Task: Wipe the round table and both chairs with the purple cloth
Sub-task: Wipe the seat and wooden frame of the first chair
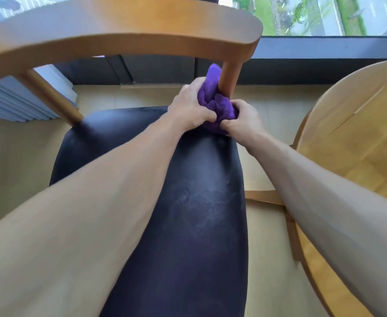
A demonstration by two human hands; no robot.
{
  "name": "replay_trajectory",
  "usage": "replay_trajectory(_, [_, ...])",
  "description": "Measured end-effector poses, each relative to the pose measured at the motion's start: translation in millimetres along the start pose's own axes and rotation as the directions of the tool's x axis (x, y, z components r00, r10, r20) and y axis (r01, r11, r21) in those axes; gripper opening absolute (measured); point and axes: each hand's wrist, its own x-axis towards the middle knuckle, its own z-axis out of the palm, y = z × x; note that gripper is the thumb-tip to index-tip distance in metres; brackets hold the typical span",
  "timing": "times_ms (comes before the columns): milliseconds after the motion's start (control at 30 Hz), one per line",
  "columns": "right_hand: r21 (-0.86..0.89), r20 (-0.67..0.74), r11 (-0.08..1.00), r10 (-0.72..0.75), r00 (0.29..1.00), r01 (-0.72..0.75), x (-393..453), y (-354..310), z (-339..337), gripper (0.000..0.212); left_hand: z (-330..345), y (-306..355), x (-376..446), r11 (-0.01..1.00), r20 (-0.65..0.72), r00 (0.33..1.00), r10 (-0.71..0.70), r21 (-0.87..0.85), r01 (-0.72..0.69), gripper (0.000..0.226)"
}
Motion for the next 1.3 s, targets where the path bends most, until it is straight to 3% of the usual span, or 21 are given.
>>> replay_trajectory(100, [-0.082, -0.034, 0.997, 0.007, 0.999, -0.009, -6, -1, -5, 0.039, -4, -3, -2, 0.997, -0.023, 0.999, 0.029, -0.071, -0.031, 0.082])
replay_trajectory(200, [0.009, -0.021, 1.000, -0.007, 1.000, 0.007, -28, 1, -11, 0.037, -14, -11, -15, 0.987, 0.024, 0.998, 0.050, -0.155, -0.045, 0.084])
replay_trajectory(267, [0.022, -0.004, 0.998, -0.053, 0.999, 0.054, -41, 6, -18, 0.032, -26, -20, -26, 0.999, 0.150, 0.989, 0.012, -0.047, -0.005, 0.077])
replay_trajectory(333, [-0.061, 0.024, 0.991, -0.118, 0.993, 0.119, -47, 14, -23, 0.028, -39, -28, -36, 0.989, 0.127, 0.992, 0.009, 0.145, -0.028, 0.071])
replay_trajectory(400, [-0.157, 0.042, 0.975, -0.155, 0.987, 0.160, -49, 20, -24, 0.030, -47, -30, -43, 0.960, 0.022, 0.987, 0.156, 0.234, -0.157, 0.082])
replay_trajectory(433, [-0.197, 0.036, 0.964, -0.173, 0.984, 0.176, -49, 21, -23, 0.033, -49, -28, -44, 0.927, 0.052, 0.967, 0.250, 0.274, -0.255, 0.093])
replay_trajectory(500, [-0.250, 0.023, 0.946, -0.209, 0.978, 0.208, -50, 20, -21, 0.043, -45, -23, -41, 0.791, 0.236, 0.908, 0.345, 0.449, -0.417, 0.106])
replay_trajectory(567, [-0.260, 0.052, 0.938, -0.221, 0.974, 0.227, -52, 18, -22, 0.059, -37, -18, -39, 0.659, 0.293, 0.894, 0.340, 0.604, -0.449, 0.092])
replay_trajectory(700, [-0.367, 0.146, 0.877, -0.276, 0.950, 0.311, -56, 17, -20, 0.079, -37, -24, -38, 0.639, 0.198, 0.934, 0.299, 0.685, -0.350, 0.058])
replay_trajectory(900, [-0.339, 0.131, 0.877, -0.316, 0.940, 0.341, -62, 3, 5, 0.056, -50, -29, -59, 0.804, 0.259, 0.949, 0.177, 0.518, -0.292, 0.061])
replay_trajectory(1000, [-0.258, 0.091, 0.849, -0.454, 0.886, 0.462, -66, -2, -1, 0.032, -67, -17, -74, 0.864, 0.235, 0.946, 0.222, 0.403, -0.302, 0.055])
replay_trajectory(1067, [-0.104, 0.015, 0.856, -0.507, 0.862, 0.506, -70, -7, -17, 0.033, -82, -3, -85, 0.895, 0.178, 0.940, 0.290, 0.296, -0.332, 0.048])
replay_trajectory(1200, [0.122, 0.012, 0.907, -0.407, 0.914, 0.402, -72, -24, -42, 0.031, -88, 21, -94, 0.946, 0.031, 0.953, 0.303, 0.114, -0.304, 0.038])
replay_trajectory(1267, [0.281, 0.058, 0.910, -0.334, 0.941, 0.306, -72, -33, -46, 0.026, -77, 27, -91, 0.981, -0.067, 0.979, 0.195, -0.007, -0.195, 0.033])
replay_trajectory(1300, [0.306, 0.087, 0.912, -0.311, 0.946, 0.272, -72, -36, -47, 0.024, -71, 28, -89, 0.981, -0.096, 0.990, 0.106, -0.151, -0.120, 0.032])
